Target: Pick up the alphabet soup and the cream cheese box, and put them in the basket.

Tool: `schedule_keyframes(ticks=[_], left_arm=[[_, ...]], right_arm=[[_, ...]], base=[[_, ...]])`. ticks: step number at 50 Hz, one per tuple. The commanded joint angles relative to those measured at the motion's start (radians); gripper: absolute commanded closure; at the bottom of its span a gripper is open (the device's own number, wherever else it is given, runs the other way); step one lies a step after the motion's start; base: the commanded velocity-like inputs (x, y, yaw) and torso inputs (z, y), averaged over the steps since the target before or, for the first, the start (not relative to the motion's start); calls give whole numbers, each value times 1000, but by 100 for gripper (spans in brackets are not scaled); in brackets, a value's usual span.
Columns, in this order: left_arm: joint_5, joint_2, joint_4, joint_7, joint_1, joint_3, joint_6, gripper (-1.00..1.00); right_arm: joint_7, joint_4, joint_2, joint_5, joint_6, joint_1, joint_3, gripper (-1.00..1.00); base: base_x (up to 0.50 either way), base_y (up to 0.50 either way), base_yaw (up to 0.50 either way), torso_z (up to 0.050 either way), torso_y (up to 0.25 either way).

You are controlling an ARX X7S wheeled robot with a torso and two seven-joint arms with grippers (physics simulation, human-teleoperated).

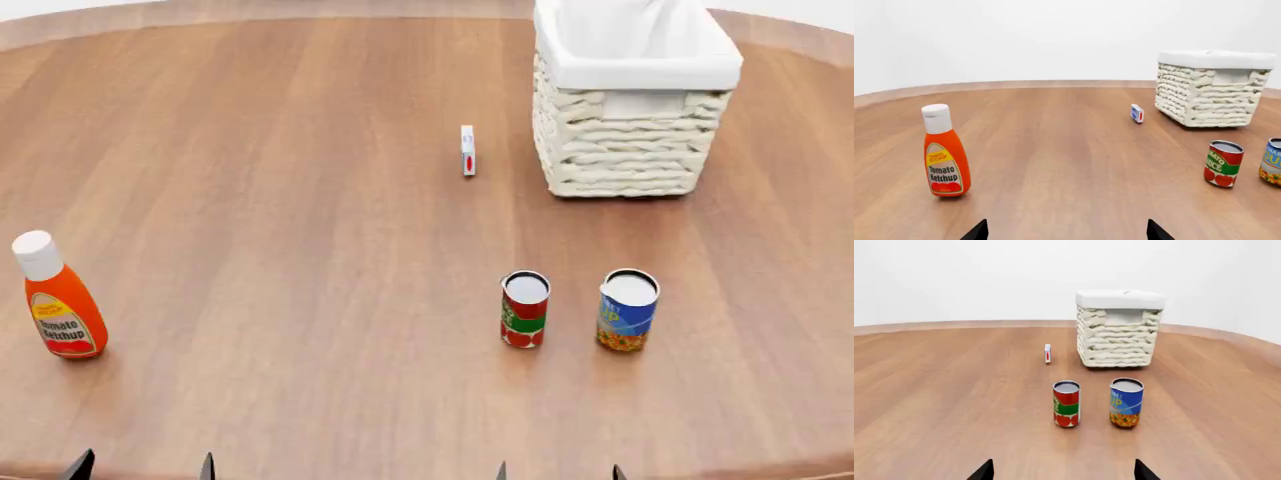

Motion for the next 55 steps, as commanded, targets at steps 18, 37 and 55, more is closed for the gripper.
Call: schedule_keyframes(ticks=[18,37,55], left_arm=[[-42,-88,140,-104,10,88,-49,-100],[-151,-145,696,-128,30,43,-199,-100],[-234,-167,807,-155,18,-1,-216,-100]], right_arm=[[86,-209,67,1,86,-10,-88,-100],[99,-755,114,-77,357,4,-147,-100],[106,-945,140,-123,445,35,-201,-100]], base=[[0,0,0,0,0],[0,0,0,0,0],[0,0,0,0,0]])
